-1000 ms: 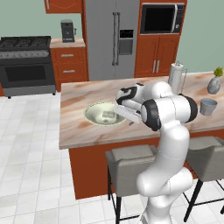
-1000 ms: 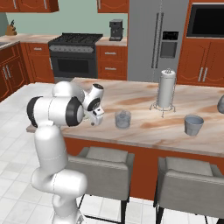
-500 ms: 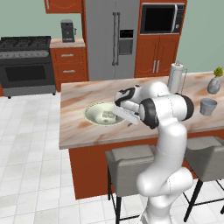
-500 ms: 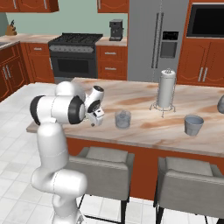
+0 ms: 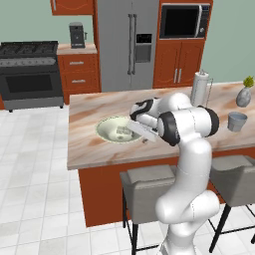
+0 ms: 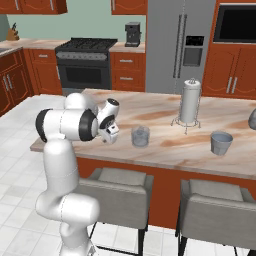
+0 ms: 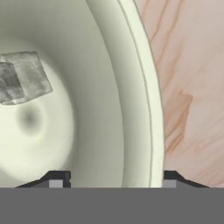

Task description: There are four ice cubes in the ice bowl. Place two ice cubes in each glass of water.

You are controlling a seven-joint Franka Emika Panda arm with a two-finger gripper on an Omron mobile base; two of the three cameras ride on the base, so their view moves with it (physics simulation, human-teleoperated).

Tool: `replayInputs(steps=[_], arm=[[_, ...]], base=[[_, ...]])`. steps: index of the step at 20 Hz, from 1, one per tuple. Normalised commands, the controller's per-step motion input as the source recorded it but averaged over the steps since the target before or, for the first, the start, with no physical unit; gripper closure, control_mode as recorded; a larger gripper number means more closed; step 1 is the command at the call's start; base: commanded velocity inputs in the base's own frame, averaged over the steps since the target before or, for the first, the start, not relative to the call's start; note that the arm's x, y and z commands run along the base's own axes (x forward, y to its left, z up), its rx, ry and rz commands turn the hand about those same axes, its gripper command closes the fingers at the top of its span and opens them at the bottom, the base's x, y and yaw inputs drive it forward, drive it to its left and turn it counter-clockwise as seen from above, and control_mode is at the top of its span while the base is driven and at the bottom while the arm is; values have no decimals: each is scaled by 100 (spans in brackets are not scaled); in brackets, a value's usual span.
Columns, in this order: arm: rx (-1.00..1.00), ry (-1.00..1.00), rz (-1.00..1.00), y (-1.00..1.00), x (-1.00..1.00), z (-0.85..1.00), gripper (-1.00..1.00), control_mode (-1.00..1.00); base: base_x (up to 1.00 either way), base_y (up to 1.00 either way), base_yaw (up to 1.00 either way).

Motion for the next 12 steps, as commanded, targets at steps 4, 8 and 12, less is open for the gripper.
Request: replayInputs(steps=[4, 8, 12], arm=[[7, -3, 0, -1, -2, 1, 100, -100], [10, -10, 0, 0, -5, 12, 100, -100], [7, -10, 0, 0, -5, 20, 100, -100]], base=[[0, 0, 0], [0, 0, 0], [0, 0, 0]])
